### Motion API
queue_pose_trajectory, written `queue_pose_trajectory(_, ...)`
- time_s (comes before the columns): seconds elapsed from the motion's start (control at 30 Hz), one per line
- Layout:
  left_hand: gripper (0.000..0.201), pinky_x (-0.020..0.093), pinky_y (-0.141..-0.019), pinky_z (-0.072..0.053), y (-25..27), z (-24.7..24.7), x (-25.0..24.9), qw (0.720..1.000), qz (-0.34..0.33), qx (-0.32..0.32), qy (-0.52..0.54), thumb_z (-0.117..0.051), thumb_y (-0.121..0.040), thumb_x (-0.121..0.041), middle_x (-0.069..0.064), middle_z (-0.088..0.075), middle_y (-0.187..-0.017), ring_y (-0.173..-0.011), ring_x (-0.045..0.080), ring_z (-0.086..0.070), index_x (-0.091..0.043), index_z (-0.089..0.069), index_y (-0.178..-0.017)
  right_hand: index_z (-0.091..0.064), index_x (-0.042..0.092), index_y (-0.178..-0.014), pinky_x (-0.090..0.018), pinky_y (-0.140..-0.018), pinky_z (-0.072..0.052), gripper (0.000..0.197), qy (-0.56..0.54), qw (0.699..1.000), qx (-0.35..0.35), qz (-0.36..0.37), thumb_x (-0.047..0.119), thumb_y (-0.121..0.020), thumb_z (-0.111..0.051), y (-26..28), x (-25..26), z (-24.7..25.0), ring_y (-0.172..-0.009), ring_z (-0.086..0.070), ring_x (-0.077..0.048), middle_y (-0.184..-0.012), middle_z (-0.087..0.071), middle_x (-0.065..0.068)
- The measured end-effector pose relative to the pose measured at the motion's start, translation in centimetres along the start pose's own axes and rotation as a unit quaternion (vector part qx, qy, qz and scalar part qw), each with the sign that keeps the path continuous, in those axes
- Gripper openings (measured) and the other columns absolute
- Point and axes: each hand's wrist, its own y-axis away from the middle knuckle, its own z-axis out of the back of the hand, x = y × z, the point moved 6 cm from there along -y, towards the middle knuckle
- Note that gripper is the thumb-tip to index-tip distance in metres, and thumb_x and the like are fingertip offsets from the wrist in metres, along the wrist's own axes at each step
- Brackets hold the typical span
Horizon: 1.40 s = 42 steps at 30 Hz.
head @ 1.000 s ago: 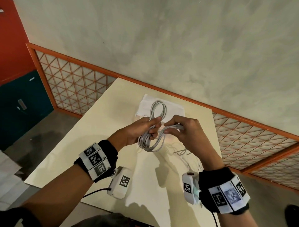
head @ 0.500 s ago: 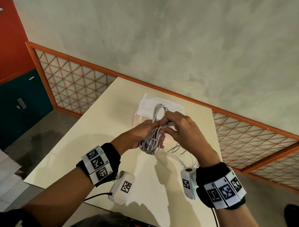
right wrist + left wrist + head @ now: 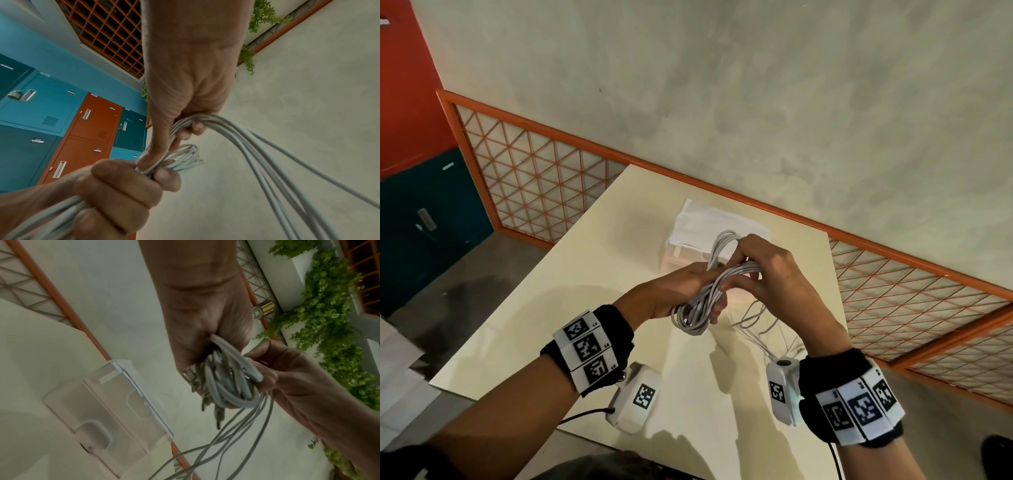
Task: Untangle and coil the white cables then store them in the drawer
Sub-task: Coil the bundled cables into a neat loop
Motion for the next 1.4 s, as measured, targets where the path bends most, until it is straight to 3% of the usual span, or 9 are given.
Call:
queue_pose_trajectory(0.27, 0.039, 0.02, -0.045, -0.04, 0.3, 0.2, -0.6, 1.0, -0.003, -0.002, 0.02, -0.036, -0.1, -0.034, -0.008, -0.031, -0.042, -0.037, 0.007, -0.032, -0.015, -0.049, -0.068, -0.059, 0.011, -0.077, -0.015, -0.053, -0.036, 0.035, -0.058, 0.995, -0.008, -0.078, 0.038, -0.07, -0.079, 0.7, -1.4, 0.9, -0.054, -0.05, -0.008, -0.062, -0.061, 0.005)
queue_pose_trajectory(0.47, 0.038, 0.02, -0.043, -0.035, 0.7, 1.9, -1.1, 0.999, -0.033, -0.019, 0.005, -0.043, -0.097, -0.034, -0.006, -0.026, -0.047, -0.037, 0.007, -0.027, -0.02, -0.051, -0.063, -0.052, 0.004, -0.057, -0.024, -0.052, -0.029, 0.065, -0.163, 0.961, 0.042, -0.218, 0.062, -0.086, -0.046, 2.6, -4.1, -0.1, -0.048, -0.031, -0.013, -0.049, -0.036, 0.0)
queue_pose_trajectory(0.57, 0.045, 0.019, -0.043, -0.032, 0.6, 1.3, -0.1, 1.0, 0.007, 0.008, 0.015, -0.048, -0.084, -0.059, -0.006, -0.028, -0.045, -0.036, 0.006, -0.028, -0.017, -0.048, -0.067, -0.047, 0.002, -0.054, -0.019, -0.053, -0.028, 0.059, -0.14, 0.965, 0.016, -0.22, 0.049, -0.091, -0.05, 2.2, -3.8, 0.3, -0.049, -0.031, -0.011, -0.051, -0.036, -0.004)
queue_pose_trajectory(0.67, 0.072, 0.02, -0.042, -0.034, 0.3, 0.6, 0.3, 0.986, 0.02, 0.089, 0.143, -0.027, -0.07, -0.082, -0.005, -0.034, -0.044, -0.036, 0.007, -0.033, -0.013, -0.046, -0.076, -0.045, 0.009, -0.051, -0.016, -0.051, -0.029, 0.051, -0.132, 0.964, -0.012, -0.23, 0.035, -0.093, -0.054, 1.5, -3.5, 0.9, -0.049, -0.033, -0.009, -0.049, -0.039, 0.002)
queue_pose_trajectory(0.83, 0.062, 0.018, -0.04, -0.031, -0.2, 0.4, 0.8, 0.998, 0.054, 0.028, 0.003, -0.021, -0.087, -0.07, -0.006, -0.03, -0.045, -0.037, 0.008, -0.028, -0.014, -0.046, -0.073, -0.05, 0.013, -0.046, -0.017, -0.05, -0.031, 0.048, -0.126, 0.963, -0.039, -0.236, 0.024, -0.093, -0.052, 0.8, -2.5, 1.3, -0.046, -0.037, -0.006, -0.046, -0.048, 0.003)
queue_pose_trajectory(1.0, 0.058, 0.019, -0.042, -0.029, -0.7, -0.3, 1.2, 0.996, 0.027, -0.023, -0.086, -0.015, -0.095, -0.058, -0.008, -0.032, -0.043, -0.038, 0.008, -0.027, -0.013, -0.046, -0.074, -0.055, -0.007, -0.06, -0.03, -0.055, -0.031, 0.039, -0.113, 0.952, -0.071, -0.277, 0.021, -0.086, -0.052, 0.2, -2.4, 0.8, -0.056, -0.04, -0.015, -0.065, -0.057, -0.027)
queue_pose_trajectory(1.13, 0.073, 0.02, -0.042, -0.027, -0.3, -1.1, 1.3, 0.998, 0.011, 0.007, -0.059, -0.003, -0.084, -0.07, -0.008, -0.029, -0.045, -0.04, 0.009, -0.023, -0.013, -0.048, -0.076, -0.056, -0.003, -0.053, -0.027, -0.052, -0.029, 0.037, -0.11, 0.937, -0.111, -0.314, 0.021, -0.081, -0.059, 0.1, -3.3, 1.1, -0.052, -0.036, -0.014, -0.051, -0.045, -0.016)
queue_pose_trajectory(1.27, 0.048, 0.018, -0.039, -0.032, 0.3, -1.0, 0.6, 0.985, -0.037, -0.016, -0.167, -0.046, -0.089, -0.058, 0.0, -0.032, -0.048, -0.038, 0.011, -0.029, -0.012, -0.053, -0.077, -0.052, 0.001, -0.048, -0.019, -0.039, -0.024, 0.032, -0.081, 0.937, -0.118, -0.319, 0.018, -0.073, -0.064, -0.1, -3.4, 0.9, -0.043, -0.029, -0.011, -0.044, -0.037, -0.001)
queue_pose_trajectory(1.4, 0.036, 0.019, -0.039, -0.031, 0.2, -0.8, 1.2, 0.98, -0.022, -0.014, -0.196, -0.047, -0.095, -0.04, -0.004, -0.034, -0.043, -0.036, 0.012, -0.028, -0.011, -0.054, -0.075, -0.057, 0.007, -0.072, -0.022, -0.045, -0.037, 0.014, -0.051, 0.944, -0.131, -0.298, 0.019, -0.073, -0.065, -0.5, -3.5, 1.2, -0.047, -0.05, -0.018, -0.052, -0.059, -0.005)
